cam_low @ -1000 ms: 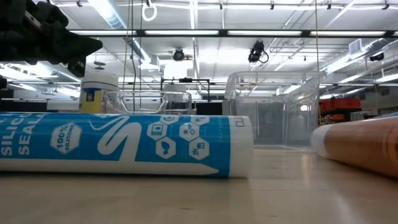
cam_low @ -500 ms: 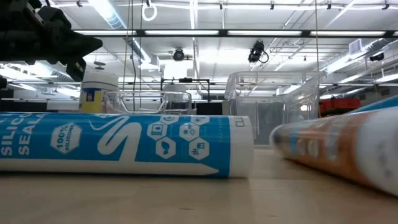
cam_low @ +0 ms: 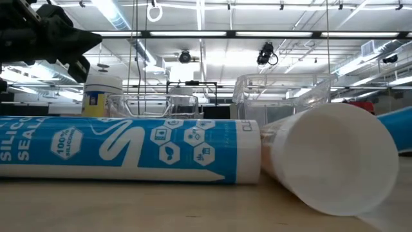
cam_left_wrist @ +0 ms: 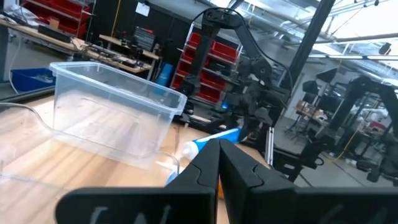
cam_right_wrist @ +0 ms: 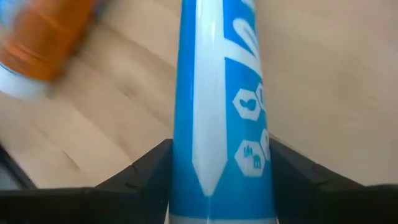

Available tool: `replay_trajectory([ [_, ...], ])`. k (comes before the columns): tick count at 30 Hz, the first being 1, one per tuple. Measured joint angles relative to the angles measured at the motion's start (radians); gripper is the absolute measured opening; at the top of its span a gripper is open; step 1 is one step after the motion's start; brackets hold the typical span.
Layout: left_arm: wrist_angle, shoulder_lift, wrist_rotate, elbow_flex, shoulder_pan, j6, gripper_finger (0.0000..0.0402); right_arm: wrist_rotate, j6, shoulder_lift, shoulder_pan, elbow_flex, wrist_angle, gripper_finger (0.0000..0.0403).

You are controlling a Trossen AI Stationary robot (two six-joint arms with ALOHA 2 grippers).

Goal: Pick & place silicon tubes, Sealant and Lysol wipes
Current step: Put the right blue sealant into the left transparent bin

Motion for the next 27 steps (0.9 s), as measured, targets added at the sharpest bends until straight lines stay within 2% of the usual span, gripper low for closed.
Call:
replay_trajectory([
  [7, 0.0, 0.0, -0.001, 0.0, 0.0, 0.007, 0.0012, -0.167, -0.146, 0.001, -0.088, 0.0, 0.0, 0.0213],
  [12, -0.001, 0.0, -0.001, 0.0, 0.0, 0.009, 0.0012, -0.25, -0.21, 0.001, -0.158, -0.001, -0.003, 0.026],
  [17, -0.001, 0.0, -0.002, 0.0, 0.0, 0.012, 0.0012, -0.347, -0.244, 0.001, -0.192, -0.001, 0.021, 0.0265],
  [21, -0.001, 0.0, -0.002, 0.0, 0.0, 0.033, 0.0012, -0.322, -0.275, 0.0, -0.234, -0.001, -0.007, 0.0263],
  [27, -0.003, 0.0, -0.002, 0.0, 0.0, 0.036, 0.0012, -0.274, -0.451, -0.002, -0.372, -0.001, -0.011, 0.0264],
])
